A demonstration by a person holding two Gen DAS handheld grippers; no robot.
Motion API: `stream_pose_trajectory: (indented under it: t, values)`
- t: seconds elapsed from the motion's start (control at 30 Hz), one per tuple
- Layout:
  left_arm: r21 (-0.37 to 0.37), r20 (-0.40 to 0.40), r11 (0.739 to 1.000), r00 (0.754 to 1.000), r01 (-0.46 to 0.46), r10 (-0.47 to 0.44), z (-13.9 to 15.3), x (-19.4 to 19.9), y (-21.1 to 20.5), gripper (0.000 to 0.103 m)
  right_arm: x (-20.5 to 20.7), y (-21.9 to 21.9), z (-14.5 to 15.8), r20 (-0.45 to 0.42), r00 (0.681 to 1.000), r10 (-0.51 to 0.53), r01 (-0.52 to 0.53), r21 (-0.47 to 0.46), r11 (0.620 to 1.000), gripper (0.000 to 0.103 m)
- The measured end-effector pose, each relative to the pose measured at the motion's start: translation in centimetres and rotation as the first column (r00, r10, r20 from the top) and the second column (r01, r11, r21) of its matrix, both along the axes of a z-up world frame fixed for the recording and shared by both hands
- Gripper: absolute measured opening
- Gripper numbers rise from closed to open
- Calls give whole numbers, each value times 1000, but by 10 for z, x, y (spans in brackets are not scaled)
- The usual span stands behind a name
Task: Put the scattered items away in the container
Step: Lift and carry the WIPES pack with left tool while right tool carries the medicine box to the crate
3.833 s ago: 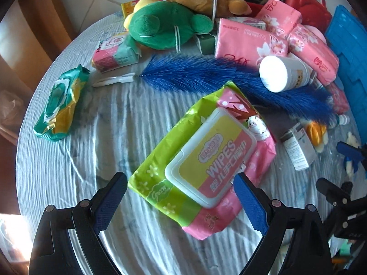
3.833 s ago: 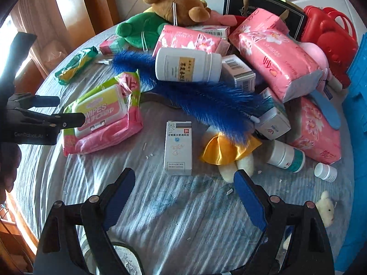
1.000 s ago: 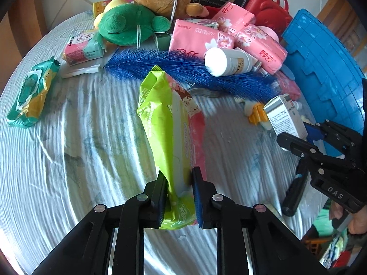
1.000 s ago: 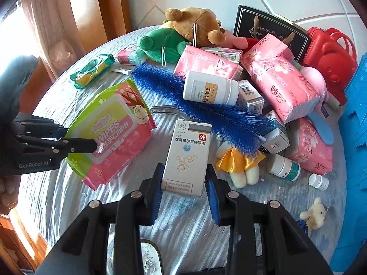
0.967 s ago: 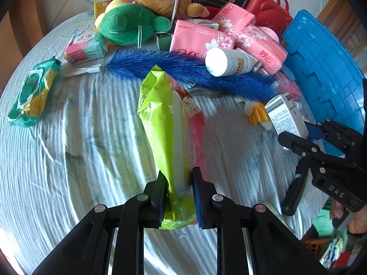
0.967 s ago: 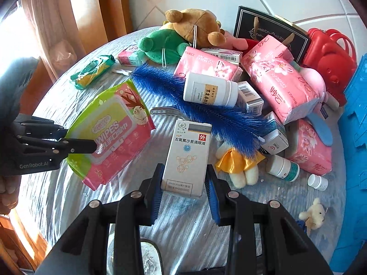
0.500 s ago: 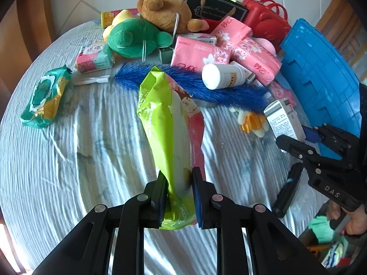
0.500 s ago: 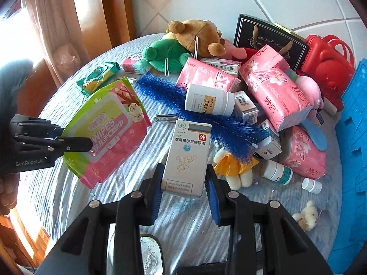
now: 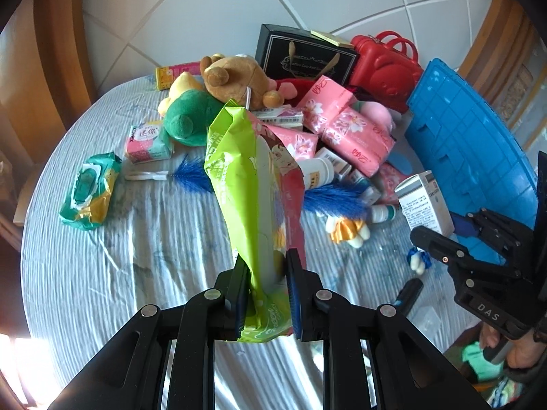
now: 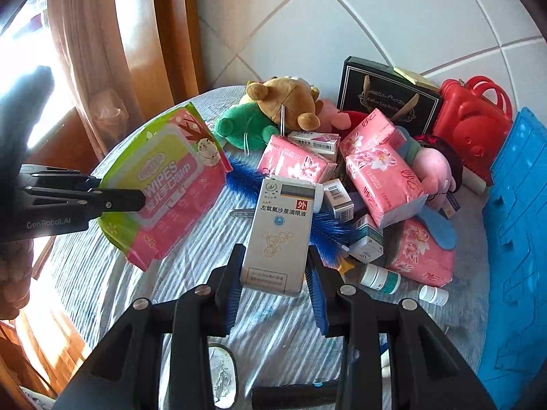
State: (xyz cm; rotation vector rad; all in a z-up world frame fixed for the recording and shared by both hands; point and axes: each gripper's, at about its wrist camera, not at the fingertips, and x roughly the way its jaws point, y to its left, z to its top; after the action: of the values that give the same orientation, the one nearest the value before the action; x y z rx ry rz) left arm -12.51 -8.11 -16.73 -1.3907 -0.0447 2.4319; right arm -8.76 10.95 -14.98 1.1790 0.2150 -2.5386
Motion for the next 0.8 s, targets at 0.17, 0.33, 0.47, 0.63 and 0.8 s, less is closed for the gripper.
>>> stream_pose_trajectory:
  t: [0.17, 0.33, 0.47, 0.63, 0.8]
  values:
    - [-7, -33, 1000, 999, -12, 11, 26, 5, 14, 19, 10, 11, 26, -34, 999, 8, -9, -29, 1000, 34]
    - [-4, -71, 1000, 997, -11, 11, 51, 12, 31, 19, 20, 27, 53, -77, 997, 15, -19, -56, 998, 34]
    - [-2, -100, 1000, 995, -3, 2, 69, 17, 48, 19, 25, 43, 73, -110, 994, 14, -22, -74, 997, 34]
    - [-2, -131, 1000, 991, 5, -5, 91, 22, 71, 19, 30, 66, 95, -149, 989, 2, -17, -97, 995, 34]
    - [14, -165, 1000, 986, 16, -13, 114, 27, 95, 19, 36, 91, 111, -184, 983, -8, -13, -115, 993, 34]
